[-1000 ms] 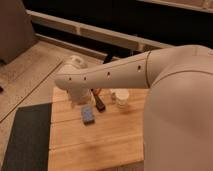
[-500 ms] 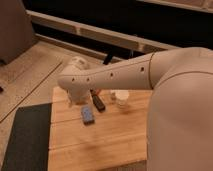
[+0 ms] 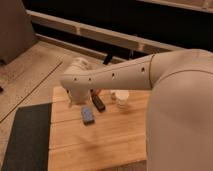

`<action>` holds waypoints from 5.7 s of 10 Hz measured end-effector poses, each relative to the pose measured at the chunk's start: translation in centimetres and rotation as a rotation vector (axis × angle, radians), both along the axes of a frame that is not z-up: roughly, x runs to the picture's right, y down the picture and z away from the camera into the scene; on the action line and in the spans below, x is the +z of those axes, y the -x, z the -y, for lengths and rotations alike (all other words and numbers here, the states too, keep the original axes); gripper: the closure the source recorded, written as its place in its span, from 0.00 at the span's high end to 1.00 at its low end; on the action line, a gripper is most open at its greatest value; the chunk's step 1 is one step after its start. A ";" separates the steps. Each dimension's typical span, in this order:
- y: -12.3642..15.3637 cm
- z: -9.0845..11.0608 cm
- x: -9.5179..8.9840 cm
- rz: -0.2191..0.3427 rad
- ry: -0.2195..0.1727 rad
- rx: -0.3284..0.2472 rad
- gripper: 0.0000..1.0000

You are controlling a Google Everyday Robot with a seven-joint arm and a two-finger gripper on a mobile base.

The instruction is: Place the white sponge in the ceramic bowl

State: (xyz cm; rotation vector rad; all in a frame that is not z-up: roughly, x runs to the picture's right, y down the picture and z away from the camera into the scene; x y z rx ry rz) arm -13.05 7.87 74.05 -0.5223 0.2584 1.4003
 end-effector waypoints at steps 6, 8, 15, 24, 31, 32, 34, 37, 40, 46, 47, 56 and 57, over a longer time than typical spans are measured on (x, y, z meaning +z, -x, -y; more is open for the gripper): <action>-0.8 -3.1 5.6 0.041 0.140 -0.041 0.65; -0.8 -4.7 6.9 0.033 0.189 -0.093 0.65; -1.9 -7.6 11.7 -0.054 0.346 -0.183 0.65; -1.0 -6.0 13.4 -0.048 0.314 -0.118 0.05; -0.4 6.1 5.5 -0.038 0.045 -0.079 0.00; -1.2 7.7 4.8 -0.057 0.020 -0.073 0.00; -0.9 7.7 4.8 -0.052 0.020 -0.073 0.00; -0.9 7.7 4.8 -0.052 0.020 -0.073 0.00; -1.1 8.0 5.2 -0.059 0.019 -0.070 0.00; 0.0 15.6 11.0 -0.037 -0.080 -0.126 0.00; 0.9 15.3 12.2 -0.009 -0.070 -0.133 0.00; 2.1 10.8 20.2 0.074 0.077 -0.156 0.14; 2.4 10.3 20.7 0.085 0.095 -0.150 0.25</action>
